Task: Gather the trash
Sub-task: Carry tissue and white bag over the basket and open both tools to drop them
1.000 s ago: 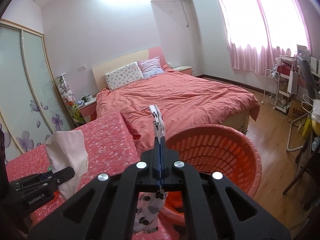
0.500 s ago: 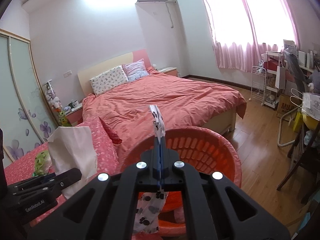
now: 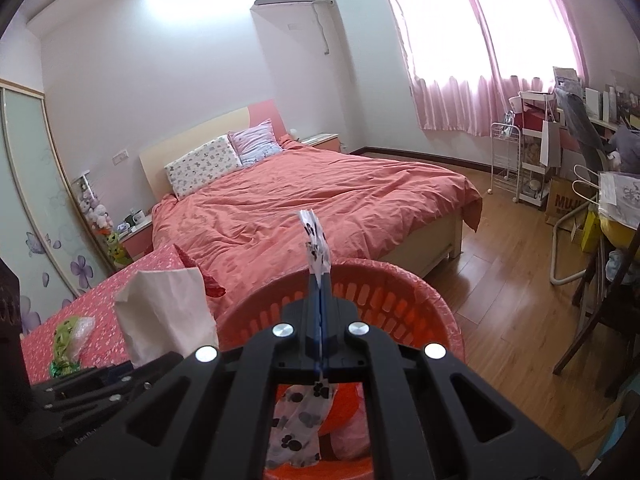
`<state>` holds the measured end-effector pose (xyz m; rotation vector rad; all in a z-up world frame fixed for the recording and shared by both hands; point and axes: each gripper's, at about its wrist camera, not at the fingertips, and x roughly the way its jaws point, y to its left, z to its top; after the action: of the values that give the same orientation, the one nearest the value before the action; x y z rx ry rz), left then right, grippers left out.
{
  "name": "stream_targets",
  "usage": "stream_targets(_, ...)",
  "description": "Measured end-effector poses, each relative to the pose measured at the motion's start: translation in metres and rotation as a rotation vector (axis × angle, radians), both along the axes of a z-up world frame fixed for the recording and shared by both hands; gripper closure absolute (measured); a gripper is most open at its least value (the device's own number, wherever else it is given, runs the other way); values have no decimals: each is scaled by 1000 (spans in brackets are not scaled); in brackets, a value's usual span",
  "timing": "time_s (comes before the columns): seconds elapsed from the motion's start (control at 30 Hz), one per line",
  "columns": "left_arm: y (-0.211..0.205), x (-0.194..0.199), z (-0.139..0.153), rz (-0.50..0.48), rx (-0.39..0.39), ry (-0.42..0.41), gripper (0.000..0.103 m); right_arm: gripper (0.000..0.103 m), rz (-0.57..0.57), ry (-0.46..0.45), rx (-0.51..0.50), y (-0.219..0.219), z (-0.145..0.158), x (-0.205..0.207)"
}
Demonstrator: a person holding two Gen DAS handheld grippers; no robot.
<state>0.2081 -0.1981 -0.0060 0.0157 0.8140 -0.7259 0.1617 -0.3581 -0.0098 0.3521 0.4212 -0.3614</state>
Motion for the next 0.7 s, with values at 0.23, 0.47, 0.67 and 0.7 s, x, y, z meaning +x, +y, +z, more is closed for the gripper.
stream_targets(0.23,-7,4,-6,18,33,4,52,87,-5,-7,54,-10,-5,7)
stream_targets(0.47,16,8,-11,78,72,3,45,54,-22,-5,48,-13,-10,3)
stream_targets(0.67,63,11,-11,180,104,-4,41,46,-7,12,-3,2,-10,1)
stream_targets(0.7,70,11,-11,193,107,-6,41,46,-4,14,-7,4,-10,1)
